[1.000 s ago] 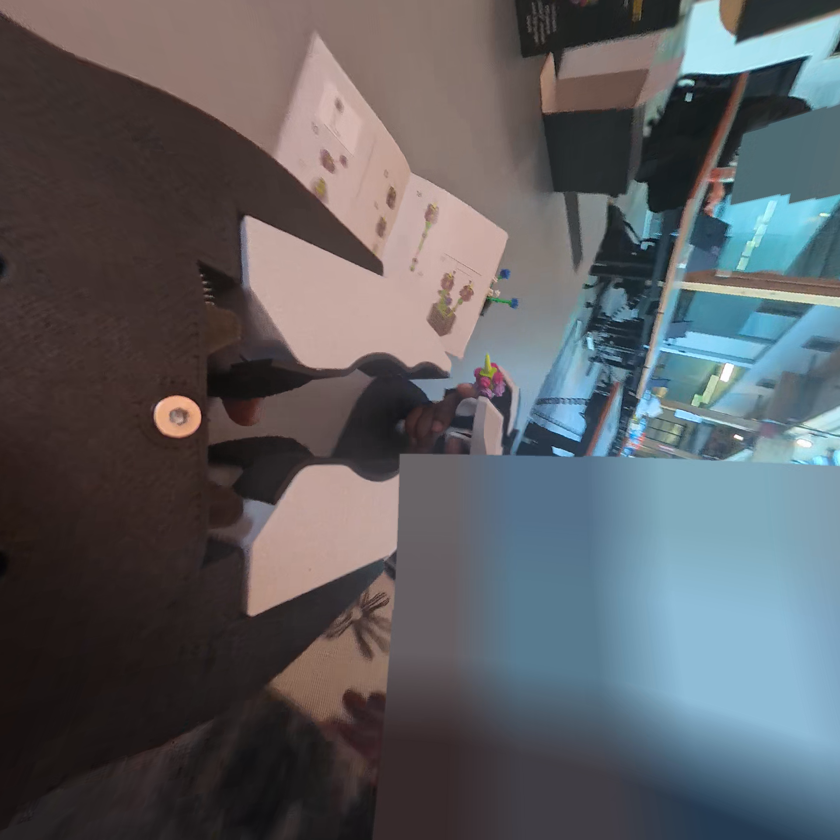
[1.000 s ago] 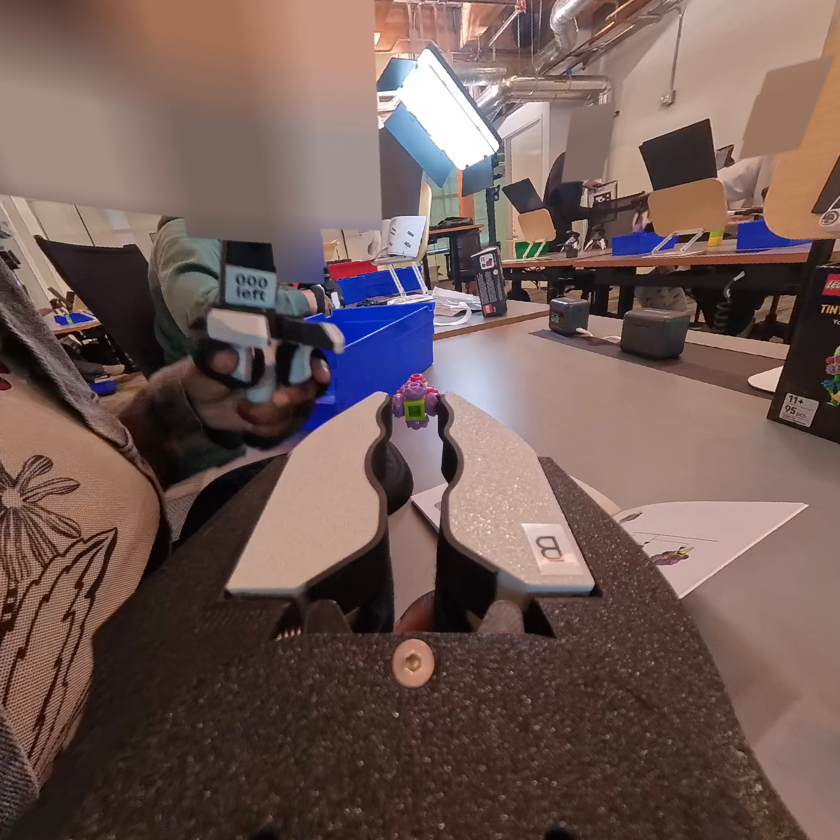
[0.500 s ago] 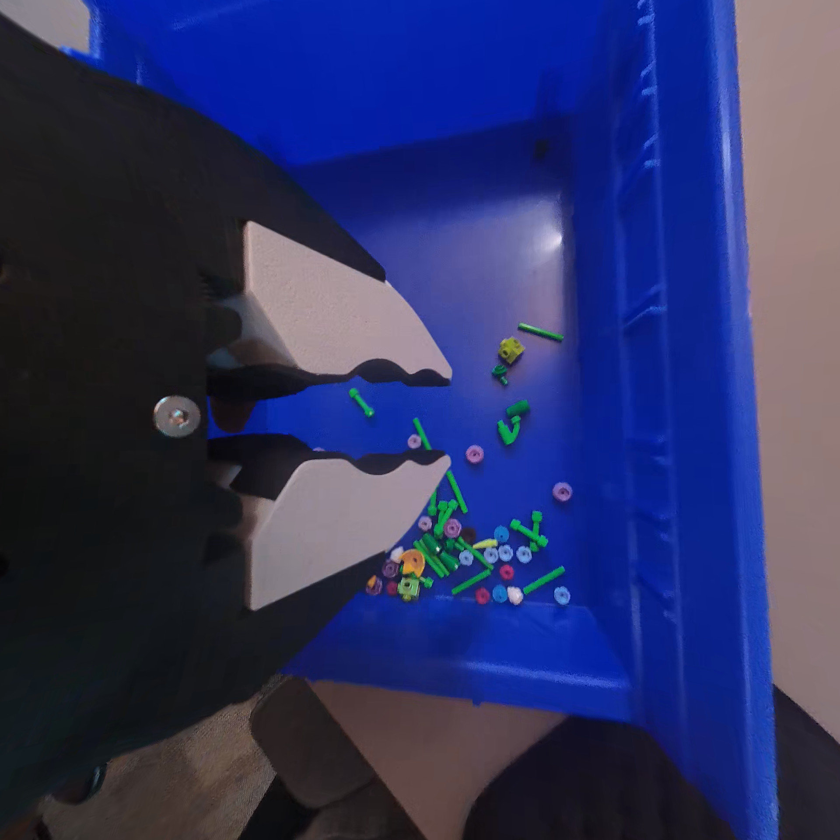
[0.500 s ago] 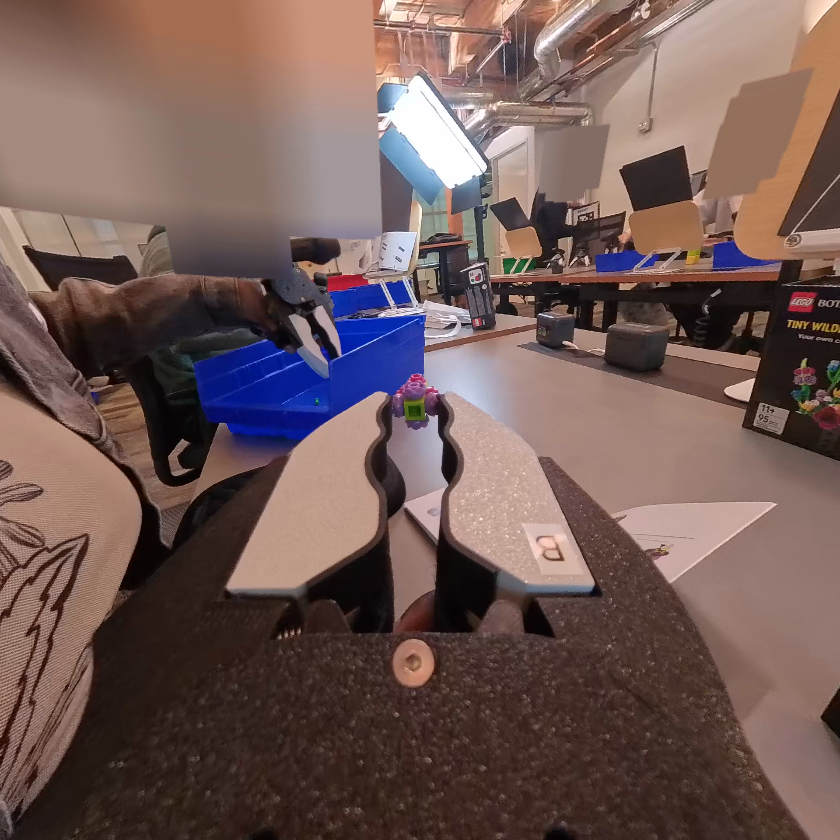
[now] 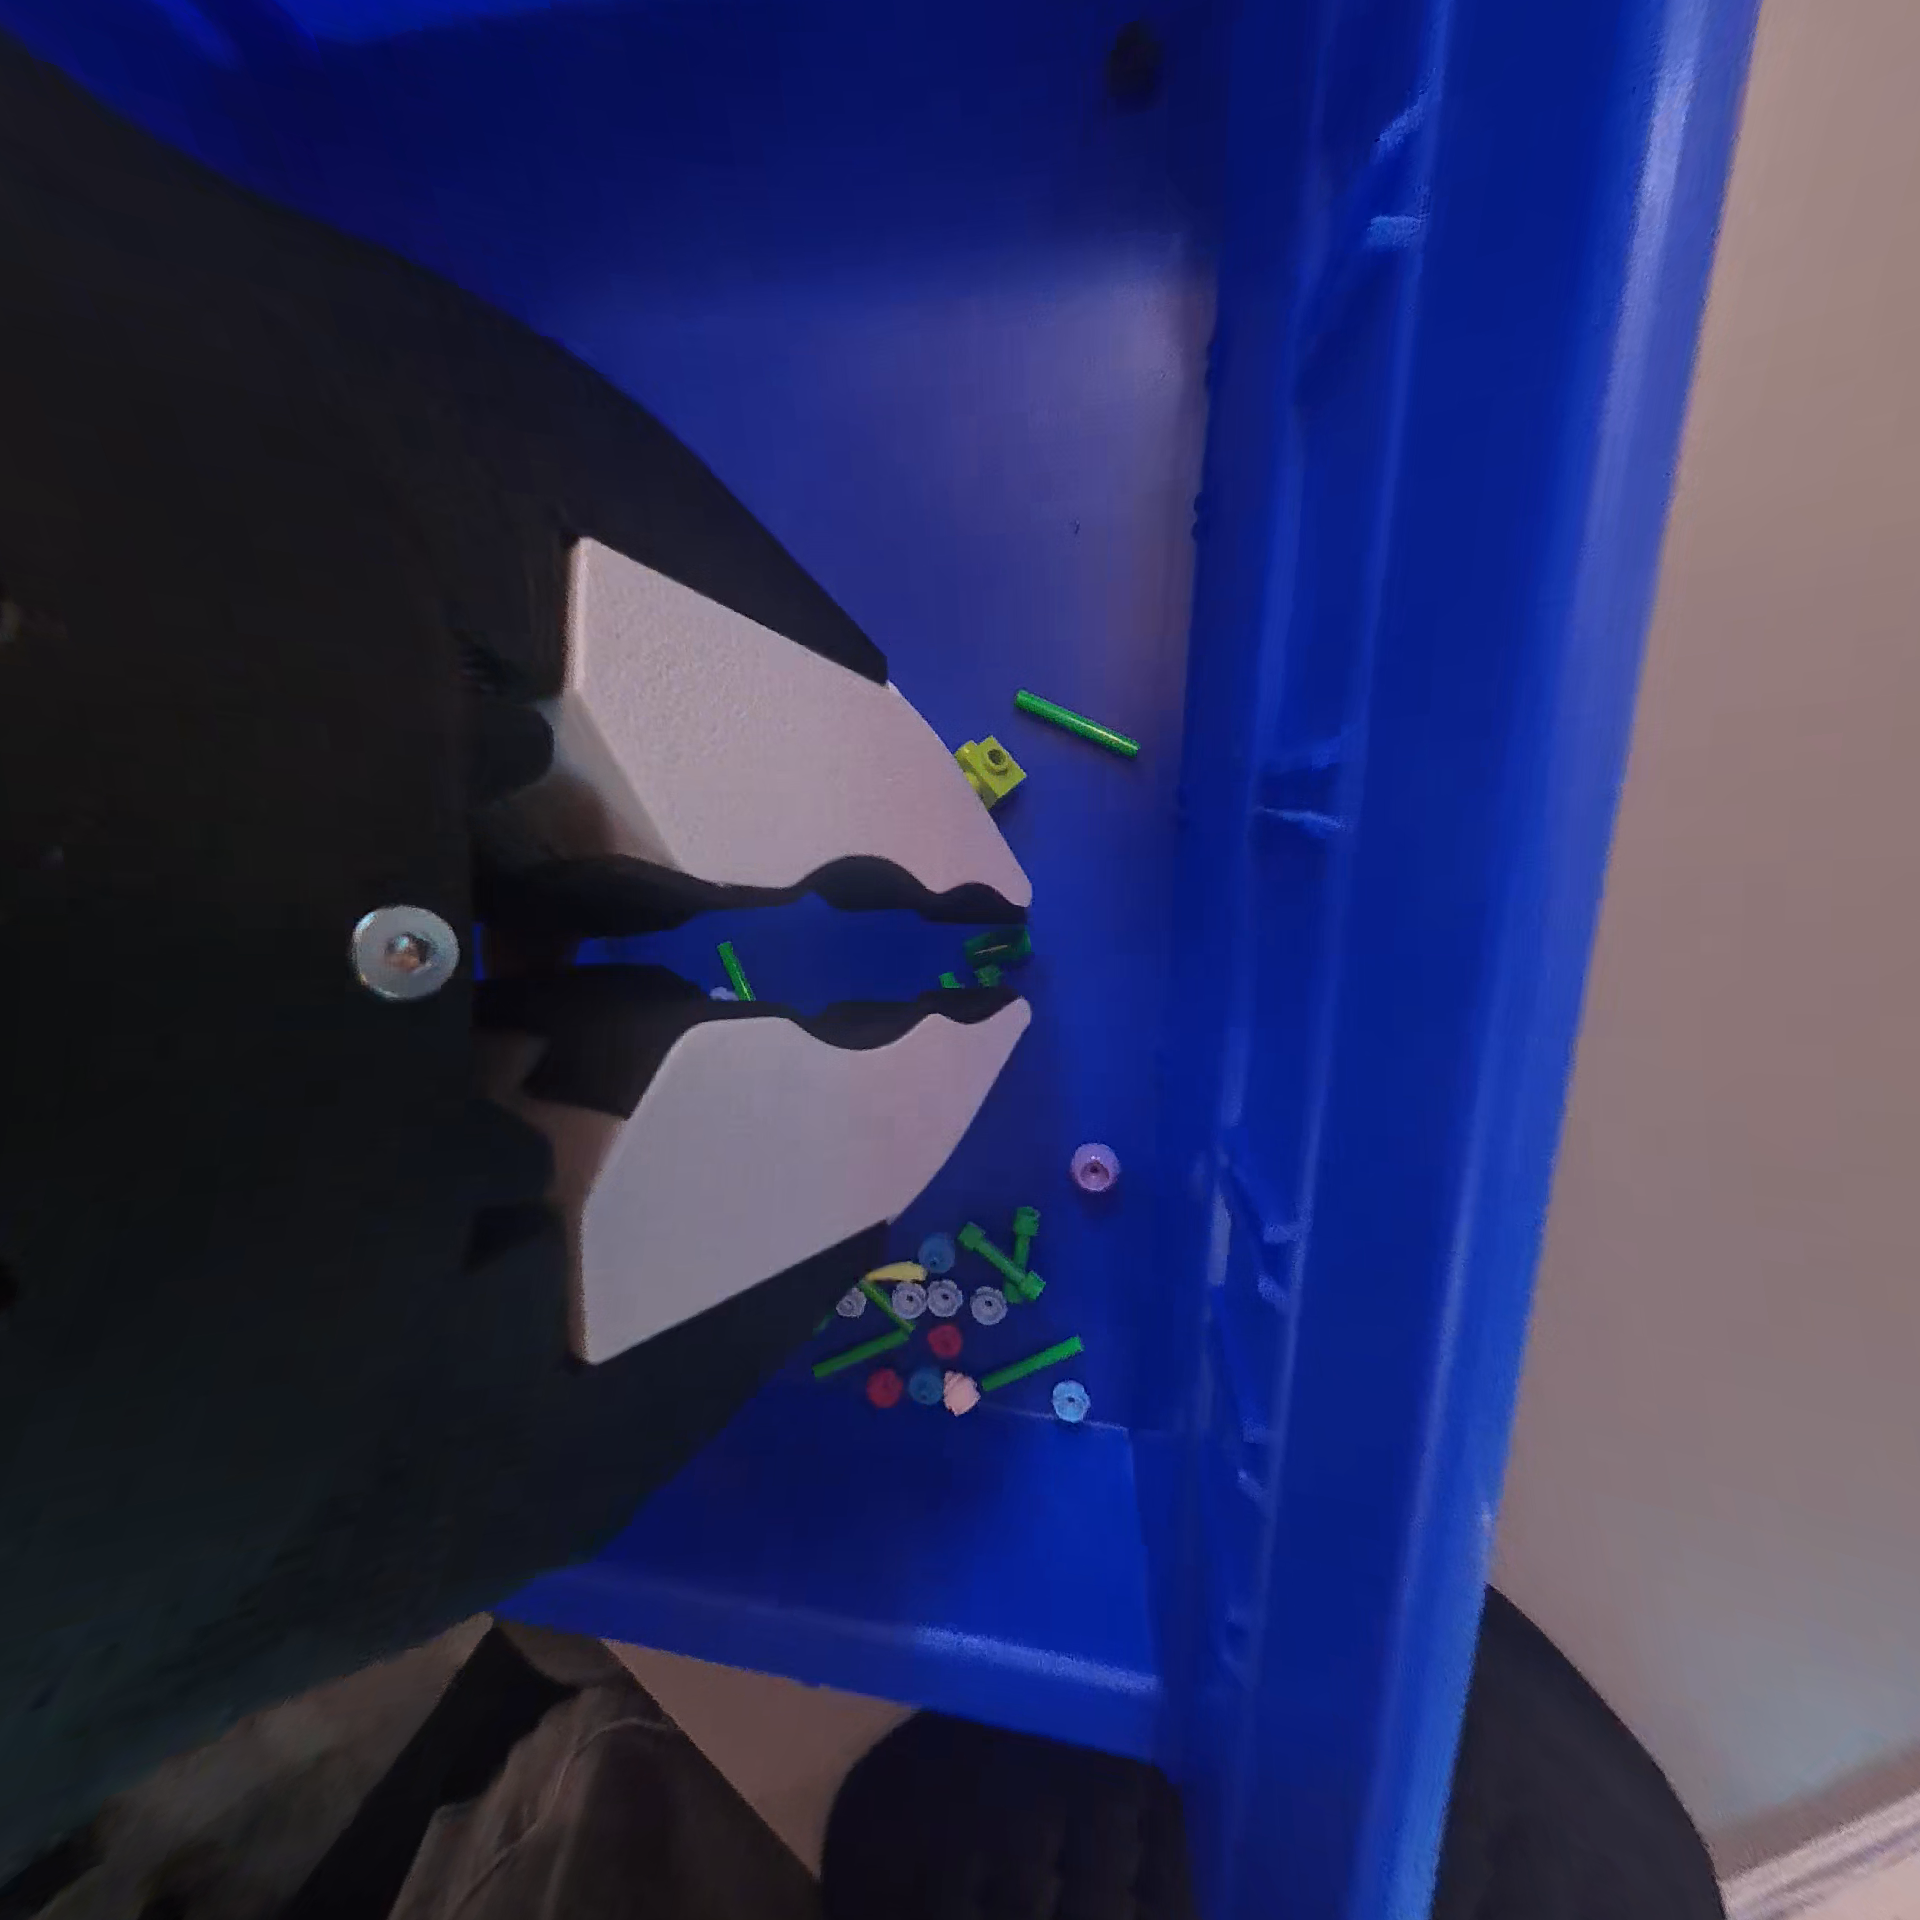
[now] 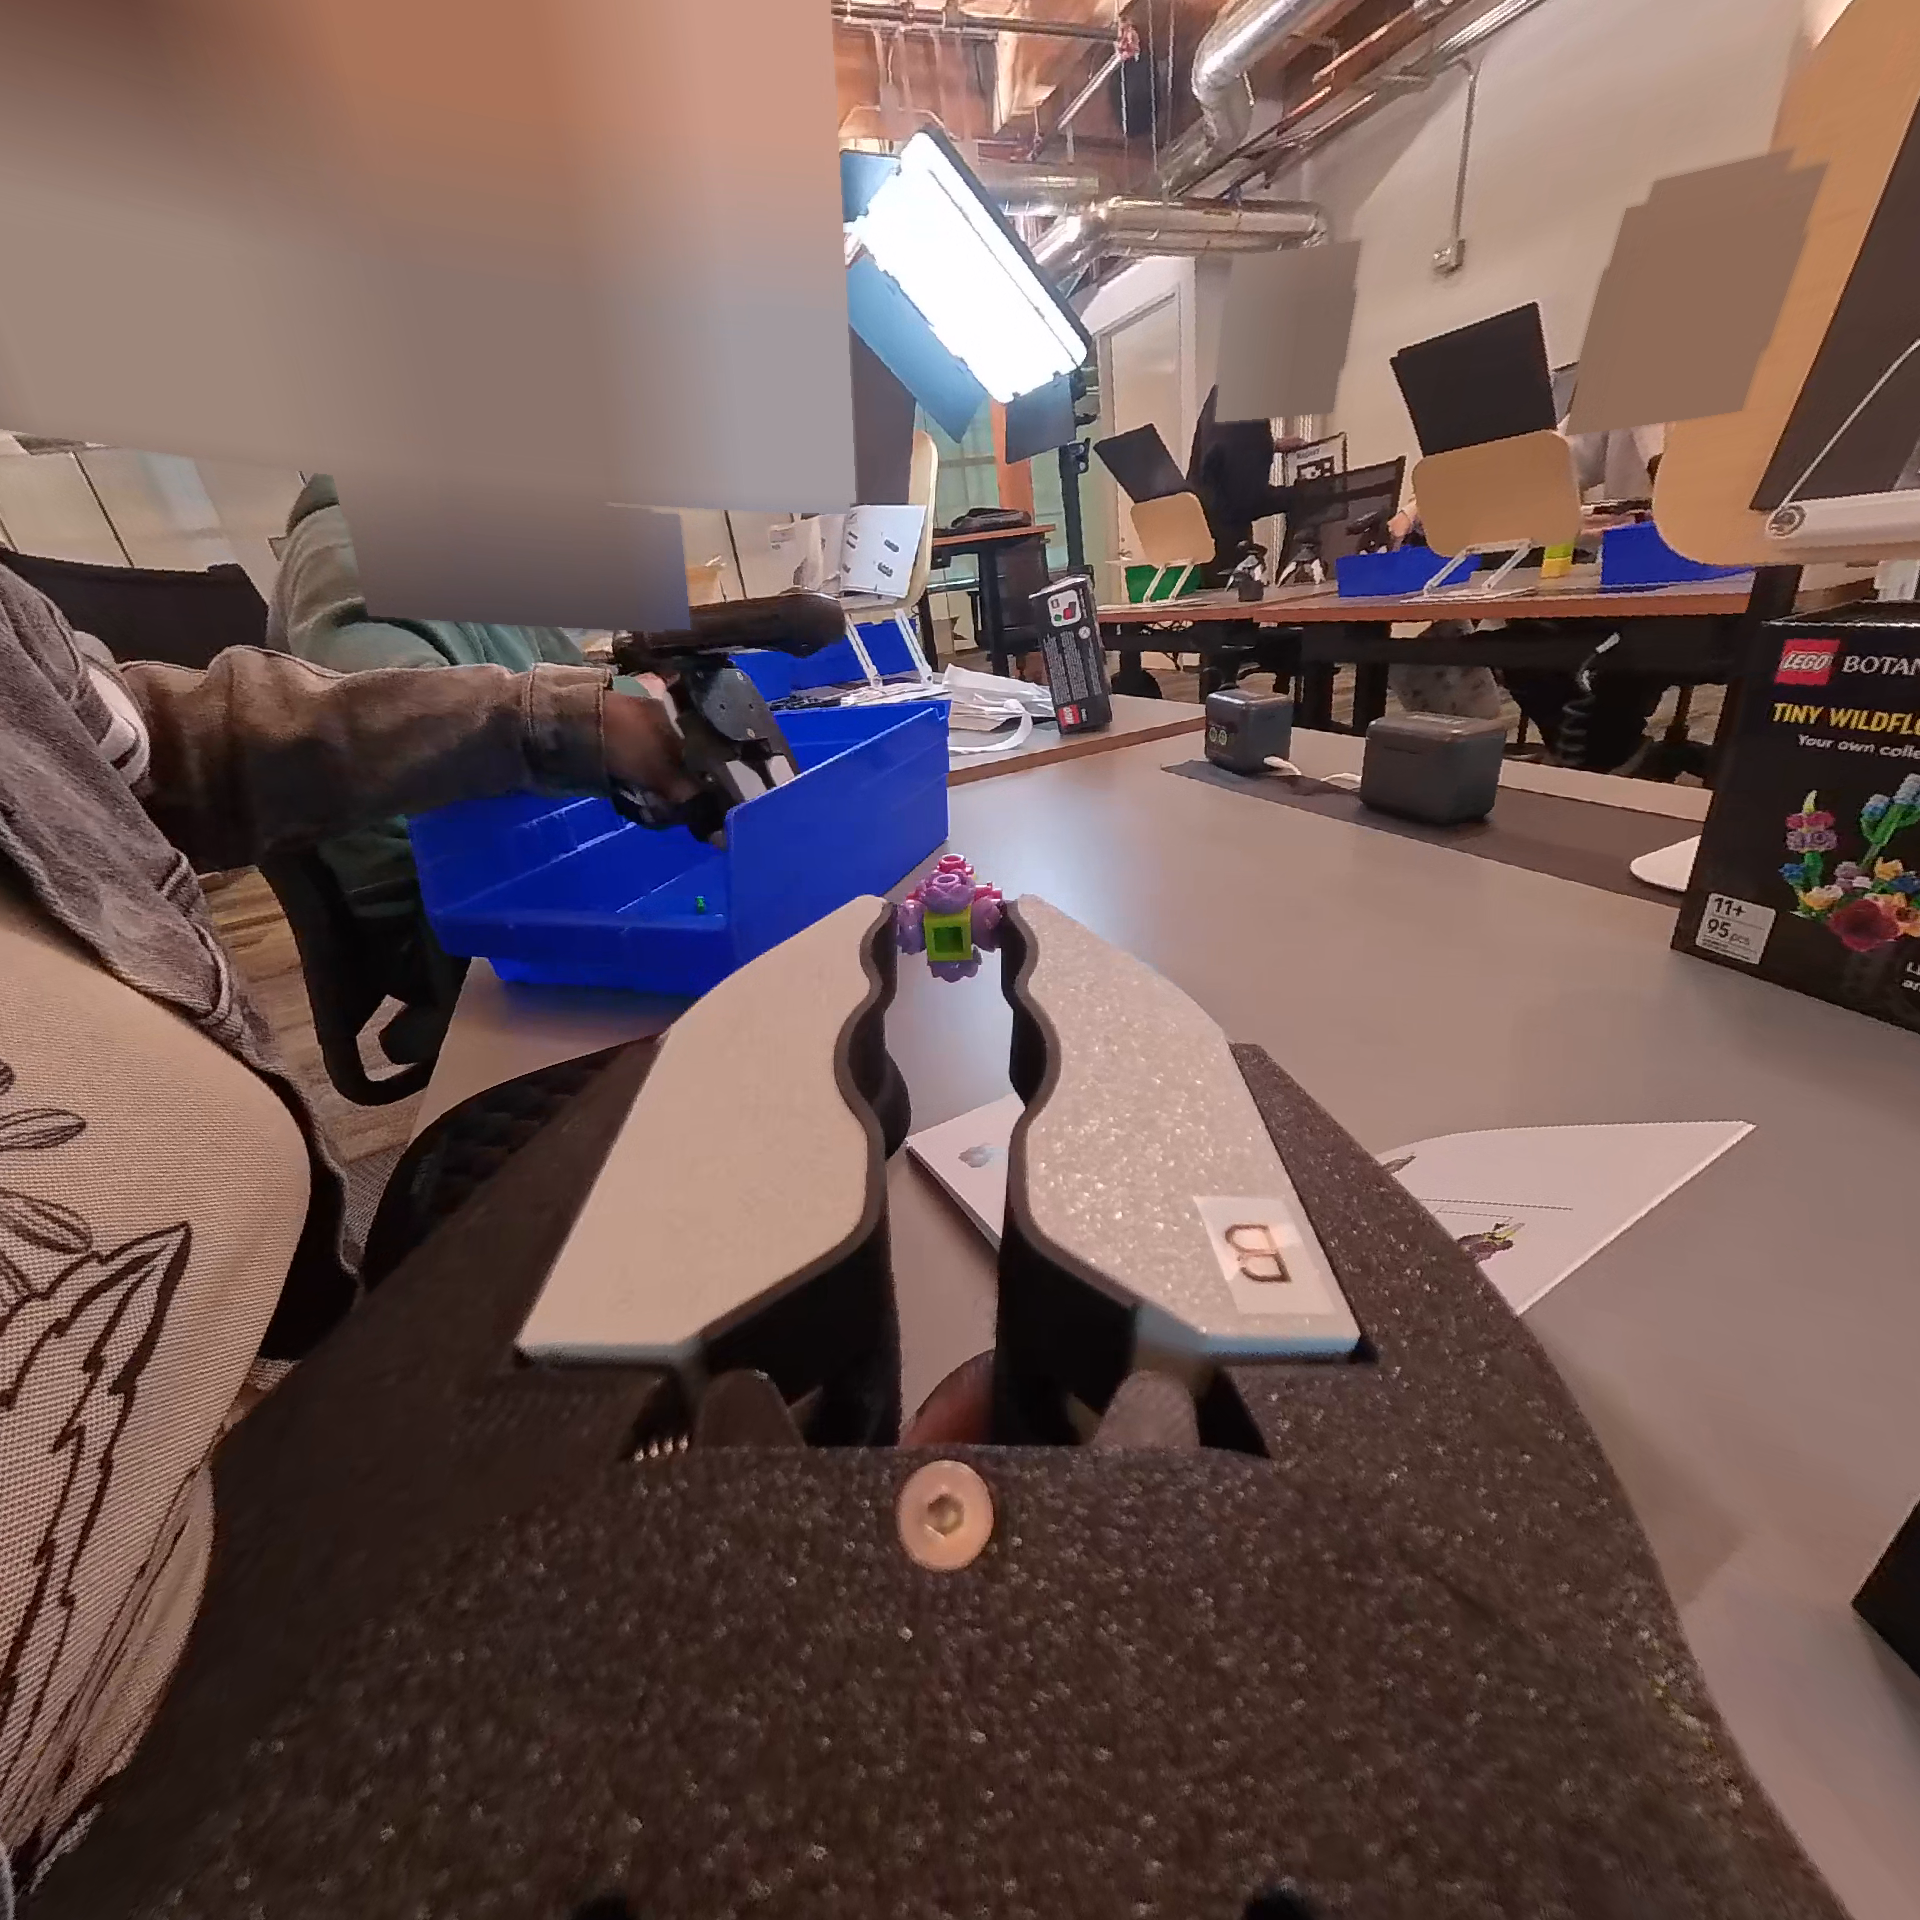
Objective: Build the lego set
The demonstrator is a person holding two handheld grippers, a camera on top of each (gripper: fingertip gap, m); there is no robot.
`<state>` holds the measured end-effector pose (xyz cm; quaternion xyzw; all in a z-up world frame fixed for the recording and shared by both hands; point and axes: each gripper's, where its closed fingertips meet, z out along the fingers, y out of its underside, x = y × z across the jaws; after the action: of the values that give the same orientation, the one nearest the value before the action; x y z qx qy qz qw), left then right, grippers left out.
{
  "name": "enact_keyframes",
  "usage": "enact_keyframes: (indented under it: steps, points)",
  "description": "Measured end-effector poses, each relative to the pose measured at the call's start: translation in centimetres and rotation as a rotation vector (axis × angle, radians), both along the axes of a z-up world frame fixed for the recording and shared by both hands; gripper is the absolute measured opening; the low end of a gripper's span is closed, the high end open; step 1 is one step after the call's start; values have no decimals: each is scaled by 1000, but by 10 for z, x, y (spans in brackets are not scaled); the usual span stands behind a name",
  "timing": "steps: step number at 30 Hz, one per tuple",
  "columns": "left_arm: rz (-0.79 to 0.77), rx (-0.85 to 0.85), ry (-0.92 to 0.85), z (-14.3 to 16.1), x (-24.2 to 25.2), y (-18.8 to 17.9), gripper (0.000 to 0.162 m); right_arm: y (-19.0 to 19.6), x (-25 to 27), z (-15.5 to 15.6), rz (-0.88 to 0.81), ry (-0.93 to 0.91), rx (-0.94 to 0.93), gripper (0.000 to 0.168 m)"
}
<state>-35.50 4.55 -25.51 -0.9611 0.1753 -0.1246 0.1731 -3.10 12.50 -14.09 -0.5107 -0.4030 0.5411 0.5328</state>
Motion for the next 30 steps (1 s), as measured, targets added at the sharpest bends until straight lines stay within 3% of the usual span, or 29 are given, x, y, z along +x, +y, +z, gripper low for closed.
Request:
enact_keyframes:
  steps: [9,15,17,19,21,25,30]
  points:
    - [21,-39,20,-7,-4,1,1,-1,1,1,2,4,8,19]
    - [166,231,-177,55,0,14,0,-3,0,1,12,2,20,19]
    - [191,219,-104,59,-8,4,0,-5,0,1,15,0,29,19]
    - [182,137,26,44,-18,-9,3,-6,0,2,17,-2,39,19]
    - [49,65,60,30,-10,-18,7,-8,-1,1,25,-8,46,19]
    - [-442,113,419,15,-21,-17,19,-10,-3,1,32,-15,65,19]
    - [-744,187,377,11,-1,-9,17,-11,-1,2,20,-14,71,19]
